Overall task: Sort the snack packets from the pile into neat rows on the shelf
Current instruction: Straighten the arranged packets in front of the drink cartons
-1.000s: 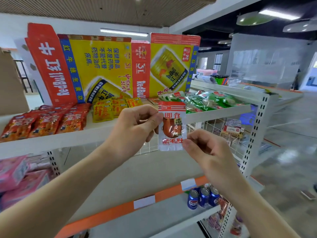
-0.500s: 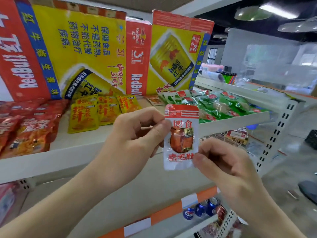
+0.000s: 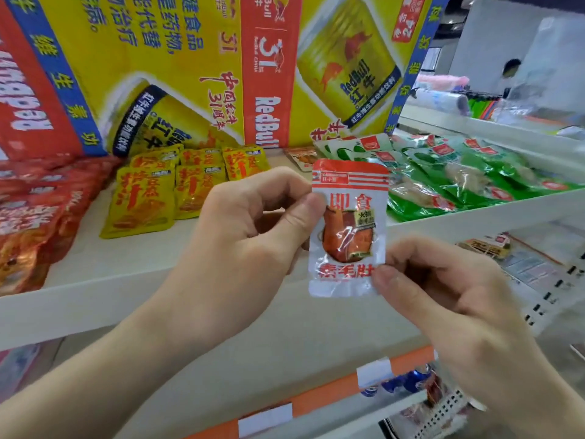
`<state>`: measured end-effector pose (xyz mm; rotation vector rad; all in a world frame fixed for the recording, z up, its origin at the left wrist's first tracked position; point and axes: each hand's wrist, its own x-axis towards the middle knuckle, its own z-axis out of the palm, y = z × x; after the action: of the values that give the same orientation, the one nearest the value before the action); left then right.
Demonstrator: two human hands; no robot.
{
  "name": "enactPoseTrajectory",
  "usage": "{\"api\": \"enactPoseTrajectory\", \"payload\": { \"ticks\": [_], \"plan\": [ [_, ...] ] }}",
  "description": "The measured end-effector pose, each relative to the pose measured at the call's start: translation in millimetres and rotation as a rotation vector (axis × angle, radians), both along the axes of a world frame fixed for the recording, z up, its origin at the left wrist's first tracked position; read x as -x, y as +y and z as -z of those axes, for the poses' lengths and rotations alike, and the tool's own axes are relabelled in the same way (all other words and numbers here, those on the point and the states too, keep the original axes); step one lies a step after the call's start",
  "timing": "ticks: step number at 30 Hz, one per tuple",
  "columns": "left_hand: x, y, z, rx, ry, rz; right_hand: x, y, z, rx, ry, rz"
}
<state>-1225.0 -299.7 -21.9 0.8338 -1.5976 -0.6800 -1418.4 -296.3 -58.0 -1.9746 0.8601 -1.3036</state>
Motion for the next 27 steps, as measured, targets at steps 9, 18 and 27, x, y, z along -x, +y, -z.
{"api": "enactPoseTrajectory", "payload": {
  "ticks": [9, 18, 27],
  "plan": [
    [30, -33, -11, 0.063, -0.134, -0.344, 31, -68, -22, 0.101, 0.113, -0.053],
    [57, -88, -50, 0.081, -0.165, -0.665, 41, -153, -75, 0.136, 0.224, -0.110],
    [24, -160, -81, 0.020, -0.329, -0.822, 10, -216, -117, 0.163, 0.447, 0.036]
  ]
}}
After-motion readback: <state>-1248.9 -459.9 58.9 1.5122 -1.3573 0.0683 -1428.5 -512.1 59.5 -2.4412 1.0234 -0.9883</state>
